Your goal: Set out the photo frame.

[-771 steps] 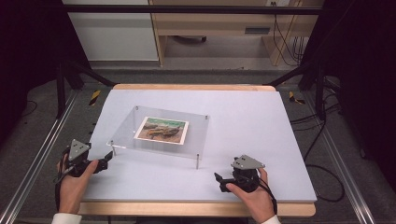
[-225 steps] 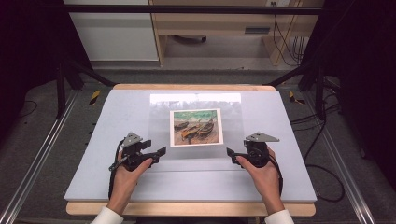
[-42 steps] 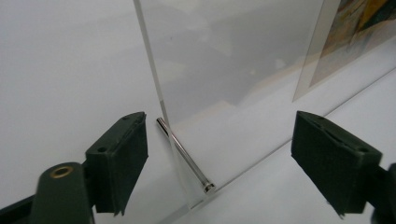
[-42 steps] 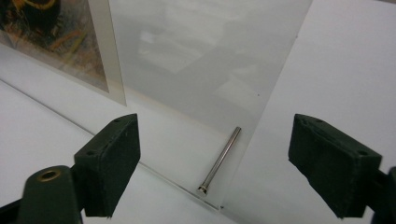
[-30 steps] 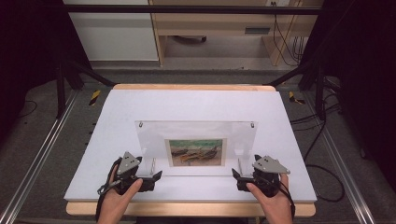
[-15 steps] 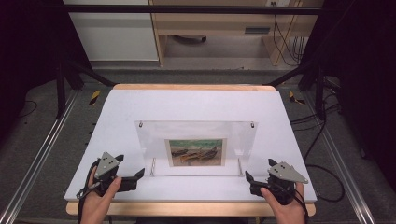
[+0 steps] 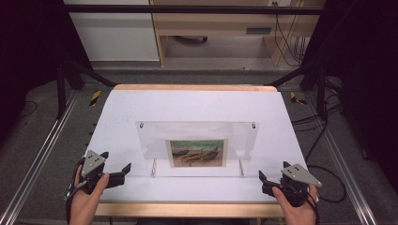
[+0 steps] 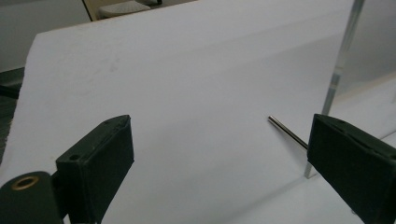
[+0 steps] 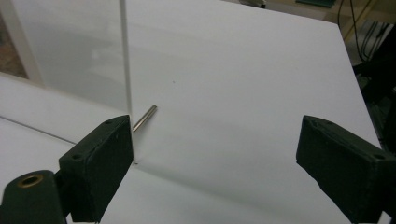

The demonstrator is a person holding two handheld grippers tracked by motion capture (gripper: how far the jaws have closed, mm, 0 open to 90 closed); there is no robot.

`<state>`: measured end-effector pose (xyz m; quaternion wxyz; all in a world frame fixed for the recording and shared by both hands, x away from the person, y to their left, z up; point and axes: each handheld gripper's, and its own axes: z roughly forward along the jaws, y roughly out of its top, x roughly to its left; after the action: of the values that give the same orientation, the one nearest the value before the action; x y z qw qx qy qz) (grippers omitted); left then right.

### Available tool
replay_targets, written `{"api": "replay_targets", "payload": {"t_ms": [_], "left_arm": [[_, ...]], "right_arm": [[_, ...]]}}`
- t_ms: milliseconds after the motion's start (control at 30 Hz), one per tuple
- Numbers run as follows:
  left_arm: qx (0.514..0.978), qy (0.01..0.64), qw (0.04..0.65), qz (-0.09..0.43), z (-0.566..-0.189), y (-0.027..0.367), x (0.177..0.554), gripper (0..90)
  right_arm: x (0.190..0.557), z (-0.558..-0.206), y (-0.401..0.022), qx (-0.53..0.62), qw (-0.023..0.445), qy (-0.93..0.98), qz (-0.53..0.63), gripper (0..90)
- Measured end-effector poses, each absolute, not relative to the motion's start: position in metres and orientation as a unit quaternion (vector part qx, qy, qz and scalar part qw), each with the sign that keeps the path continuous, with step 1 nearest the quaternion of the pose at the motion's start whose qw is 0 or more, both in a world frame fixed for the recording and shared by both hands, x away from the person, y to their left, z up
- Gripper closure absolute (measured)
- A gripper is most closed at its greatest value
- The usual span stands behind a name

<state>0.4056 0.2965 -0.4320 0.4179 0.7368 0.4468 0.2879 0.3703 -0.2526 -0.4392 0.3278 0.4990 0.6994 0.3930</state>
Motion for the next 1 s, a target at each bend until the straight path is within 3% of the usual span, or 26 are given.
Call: {"api": "replay_targets", "payload": {"t_ms": [533,1000], "left_arm": [[0.75,0.46,0.387,0.276,-0.446,0.298,0.449,6.6],[0.734,0.492,0.385,0.266,-0.464,0.3,0.492,7.1]], "right_arm": [[0.415,-0.446,-0.261,0.538,0.317,0.692,0.364,14.8],[0.46,-0.461,-0.263,0.562,0.311,0.682,0.35,17.0]]}}
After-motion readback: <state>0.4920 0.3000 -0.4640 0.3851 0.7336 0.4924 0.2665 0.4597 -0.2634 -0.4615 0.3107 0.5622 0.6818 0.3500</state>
